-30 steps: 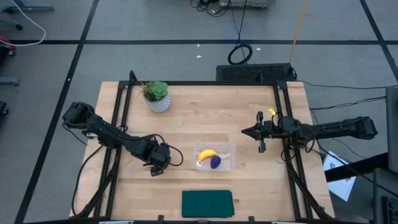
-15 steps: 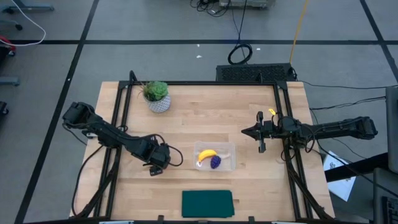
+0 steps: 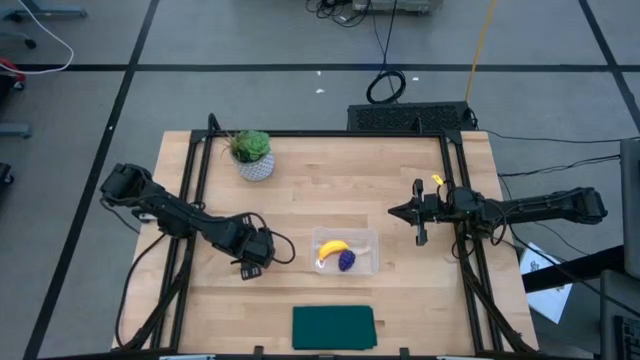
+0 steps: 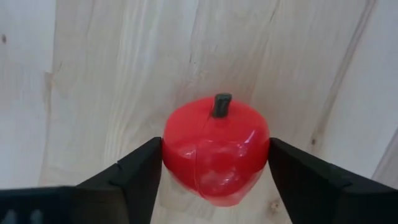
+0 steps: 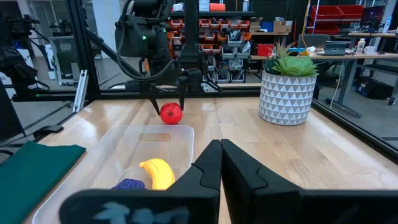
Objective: Pick and placing Produce into tupperware
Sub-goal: Put the apple into the transparent bin
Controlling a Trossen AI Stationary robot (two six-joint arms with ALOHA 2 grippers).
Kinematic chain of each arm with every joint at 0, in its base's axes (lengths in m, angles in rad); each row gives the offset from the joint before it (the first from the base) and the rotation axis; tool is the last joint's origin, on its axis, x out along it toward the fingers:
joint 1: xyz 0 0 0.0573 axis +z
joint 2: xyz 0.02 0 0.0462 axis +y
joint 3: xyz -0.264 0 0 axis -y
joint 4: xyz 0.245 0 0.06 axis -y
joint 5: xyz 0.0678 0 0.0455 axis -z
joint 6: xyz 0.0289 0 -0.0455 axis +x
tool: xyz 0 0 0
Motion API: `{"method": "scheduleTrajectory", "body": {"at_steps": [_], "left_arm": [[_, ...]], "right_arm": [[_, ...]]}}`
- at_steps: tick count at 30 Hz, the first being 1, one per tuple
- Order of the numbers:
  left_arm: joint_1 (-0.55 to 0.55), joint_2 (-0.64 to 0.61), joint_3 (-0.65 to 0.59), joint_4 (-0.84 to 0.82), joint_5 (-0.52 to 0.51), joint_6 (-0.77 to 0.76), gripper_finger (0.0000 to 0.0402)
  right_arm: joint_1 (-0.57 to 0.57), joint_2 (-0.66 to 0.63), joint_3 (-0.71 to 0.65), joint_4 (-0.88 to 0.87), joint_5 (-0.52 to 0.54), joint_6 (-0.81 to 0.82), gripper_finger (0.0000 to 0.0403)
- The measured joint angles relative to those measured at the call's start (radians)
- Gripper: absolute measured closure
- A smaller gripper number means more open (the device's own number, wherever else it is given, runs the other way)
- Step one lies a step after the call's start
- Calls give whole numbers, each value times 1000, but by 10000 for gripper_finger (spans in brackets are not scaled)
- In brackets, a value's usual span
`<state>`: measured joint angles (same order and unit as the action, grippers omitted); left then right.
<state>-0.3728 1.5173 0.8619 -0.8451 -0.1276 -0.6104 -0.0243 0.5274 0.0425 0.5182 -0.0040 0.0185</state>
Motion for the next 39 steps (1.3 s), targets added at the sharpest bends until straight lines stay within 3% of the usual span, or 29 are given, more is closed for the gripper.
{"method": "scheduleTrajectory", "body": {"at_steps": [5, 12, 27, 39], "left_arm": [[0, -1, 0, -1, 1, 20, 148], [4, -23, 19, -45, 8, 29, 128], [19, -32, 142, -174, -4, 89, 126], [19, -32, 161, -207, -14, 101, 126]], "right_arm": [[0, 0, 0, 0, 0, 0, 403], [0, 0, 0, 0, 0, -1, 403], [0, 0, 0, 0, 0, -3, 403], [0, 0, 0, 0, 0, -3, 403]]}}
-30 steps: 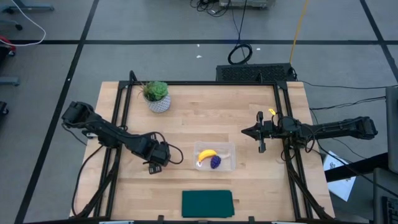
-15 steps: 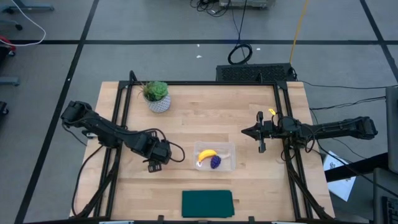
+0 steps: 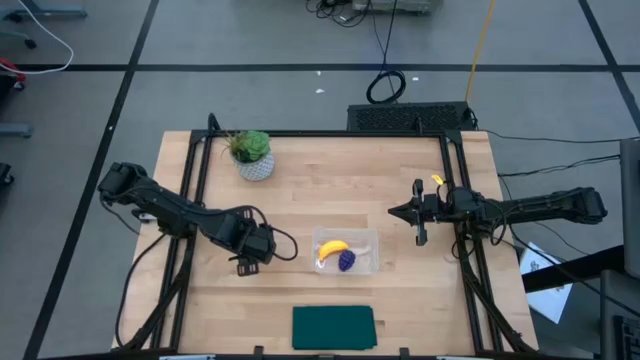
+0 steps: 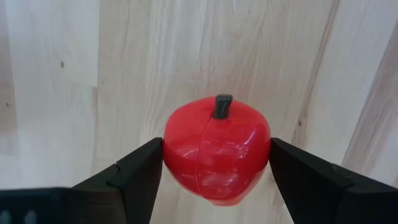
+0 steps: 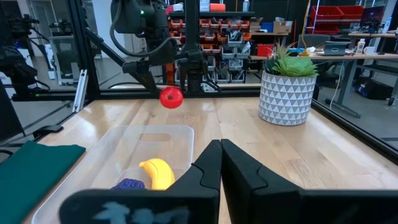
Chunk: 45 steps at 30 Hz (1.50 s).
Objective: Pick and placing Produce into tupperware
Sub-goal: Put the apple into the transparent bin
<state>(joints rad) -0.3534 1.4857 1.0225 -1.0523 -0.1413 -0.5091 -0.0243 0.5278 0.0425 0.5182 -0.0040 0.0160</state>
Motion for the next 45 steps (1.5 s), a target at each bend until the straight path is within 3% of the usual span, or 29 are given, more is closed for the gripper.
{"method": "scheduleTrajectory", "body": {"at_steps": [9, 29, 45], "left_arm": [[17, -30, 0, 0, 10, 42, 126], [120, -235, 1, -24, 11, 134, 126], [138, -410, 1, -3, -25, 222, 126]], "right_arm": [[0, 0, 0, 0, 0, 2, 403], [0, 0, 0, 0, 0, 2, 403], [0, 0, 0, 0, 0, 2, 403]]}}
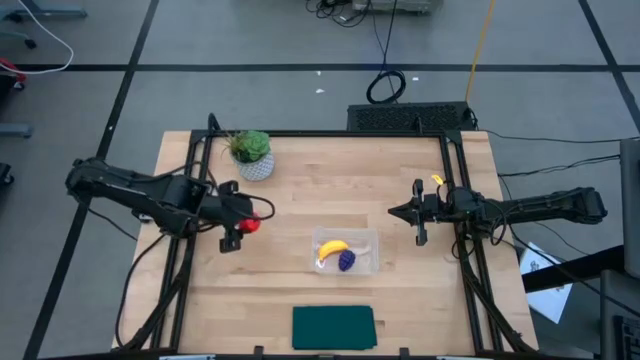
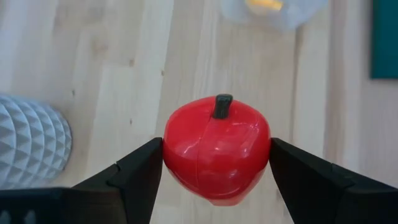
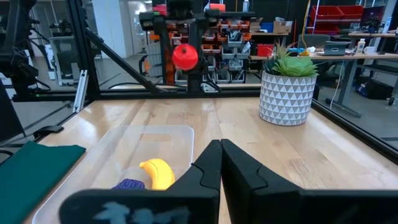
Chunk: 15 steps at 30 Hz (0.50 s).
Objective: Pick and placing Produce into tupperware
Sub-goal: Put the apple into the transparent bin
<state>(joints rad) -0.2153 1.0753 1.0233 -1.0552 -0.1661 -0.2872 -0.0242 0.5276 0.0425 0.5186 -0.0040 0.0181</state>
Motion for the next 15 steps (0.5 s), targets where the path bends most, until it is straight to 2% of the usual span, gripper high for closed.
{"method": "scheduleTrajectory", "body": {"at_steps": [15], "left_arm": [[0, -162, 0, 172, -26, 165, 126]], "right_arm": [[0, 0, 0, 0, 0, 0, 403]]}}
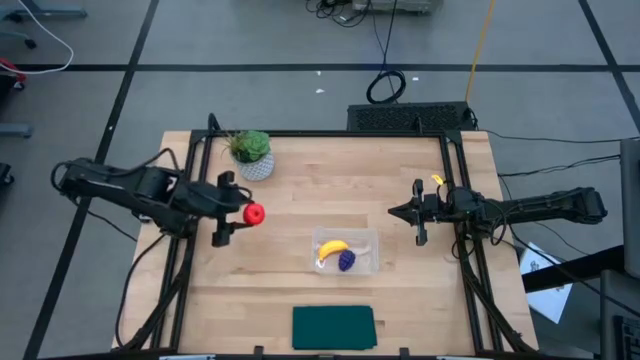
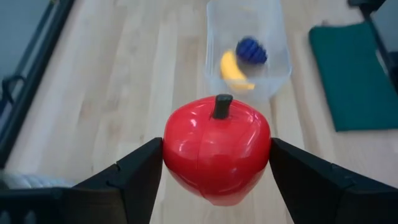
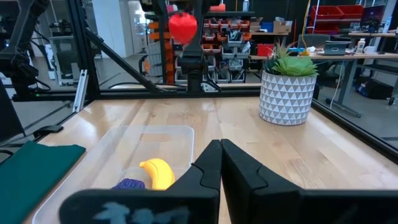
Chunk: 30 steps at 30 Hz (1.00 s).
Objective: Pick and placing Produce into tupperware
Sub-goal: Put the apple into the transparent bin
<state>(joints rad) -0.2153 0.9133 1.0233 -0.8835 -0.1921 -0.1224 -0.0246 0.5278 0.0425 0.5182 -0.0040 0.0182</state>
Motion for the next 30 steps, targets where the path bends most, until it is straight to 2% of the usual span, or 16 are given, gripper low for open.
{"method": "scheduleTrajectory", "body": {"at_steps": [7, 16, 30], "left_arm": [[0, -51, -8, 37, 0, 44, 126], [0, -165, -114, 137, -15, 56, 126], [0, -253, -358, 480, -18, 31, 126]], "right_arm": [[0, 0, 0, -2, 0, 5, 403], [0, 0, 0, -8, 0, 4, 403], [0, 0, 0, -9, 0, 4, 403]]}}
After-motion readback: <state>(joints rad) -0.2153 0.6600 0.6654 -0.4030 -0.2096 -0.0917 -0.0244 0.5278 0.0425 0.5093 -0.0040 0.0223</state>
